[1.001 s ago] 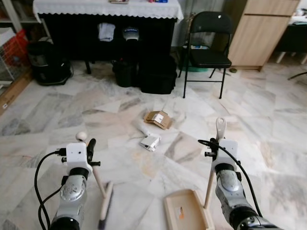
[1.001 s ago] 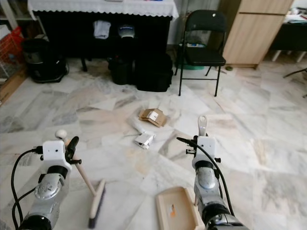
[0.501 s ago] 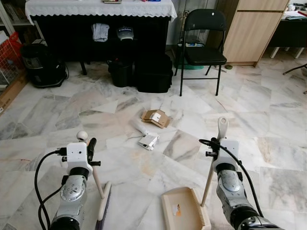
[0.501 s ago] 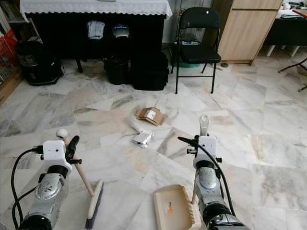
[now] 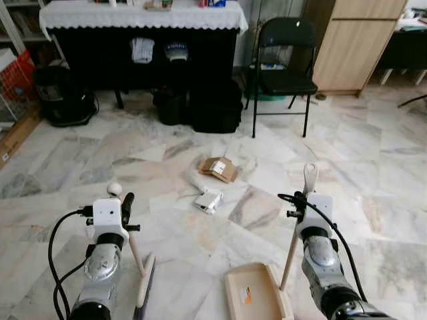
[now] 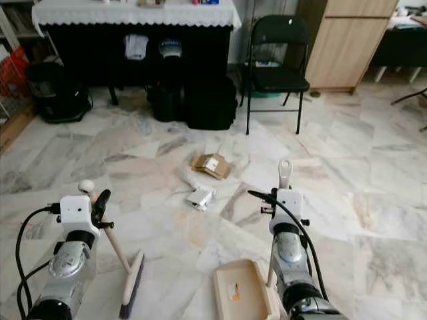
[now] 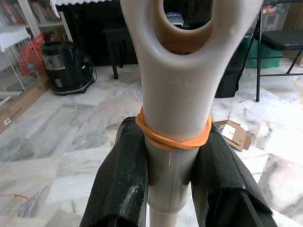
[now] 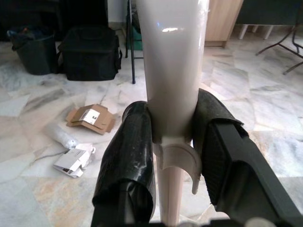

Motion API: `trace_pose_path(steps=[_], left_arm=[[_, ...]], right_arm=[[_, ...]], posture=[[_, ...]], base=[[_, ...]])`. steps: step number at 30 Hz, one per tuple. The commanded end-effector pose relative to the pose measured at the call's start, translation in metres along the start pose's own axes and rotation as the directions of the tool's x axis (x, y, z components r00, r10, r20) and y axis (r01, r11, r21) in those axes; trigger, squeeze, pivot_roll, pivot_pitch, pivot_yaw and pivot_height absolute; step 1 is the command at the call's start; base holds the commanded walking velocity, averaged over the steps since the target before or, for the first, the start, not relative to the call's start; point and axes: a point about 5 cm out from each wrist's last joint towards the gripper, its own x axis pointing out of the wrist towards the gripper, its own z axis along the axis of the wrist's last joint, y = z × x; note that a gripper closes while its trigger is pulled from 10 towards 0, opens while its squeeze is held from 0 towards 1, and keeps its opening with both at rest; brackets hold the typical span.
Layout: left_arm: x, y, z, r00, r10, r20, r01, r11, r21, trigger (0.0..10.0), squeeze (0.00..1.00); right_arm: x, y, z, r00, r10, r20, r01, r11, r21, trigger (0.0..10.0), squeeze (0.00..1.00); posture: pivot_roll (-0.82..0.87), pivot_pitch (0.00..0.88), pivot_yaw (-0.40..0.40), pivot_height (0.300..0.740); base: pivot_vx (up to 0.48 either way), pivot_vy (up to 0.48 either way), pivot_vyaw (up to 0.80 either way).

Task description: Sweep floor

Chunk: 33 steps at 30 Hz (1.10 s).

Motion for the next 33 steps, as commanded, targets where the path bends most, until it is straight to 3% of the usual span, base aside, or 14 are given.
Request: trace_pose_path(steps=[1,24,33], left_arm=[[0.004,-0.0012,0.0068,0.999,-0.008,0.032,0.008,1.0,0.003,10.0,0.0],[0.0034,-0.0003,0.0063,0.999,-0.005,0.032,0.005,1.0,0.003,10.0,0.0],[0.0035,0.0001,0.0064,1.0,-0.002,0.031,0.002,1.0,0.005,10.0,0.0]], right_arm=[[0.0059,-0.0018,0.0119,0.999,-0.005,0.051,0.005,1.0,-0.001,10.0,0.0],[0.0058,-0.0017,0.011,0.999,-0.013,0.042,0.013,1.0,0.006,10.0,0.0],[0.0057,-0.0024,0.0116,0.999,-0.015,0.05,0.015,1.0,0.0,10.0,0.0]], posture=[[0.04,0.0,-0.011,0.74],[0.04,0.0,-0.007,0.74],[0.04,0.0,-0.007,0.74]], base=[[0.304,0.0,0.0],[0.321,0.0,0.0],[0.321,0.0,-0.51]])
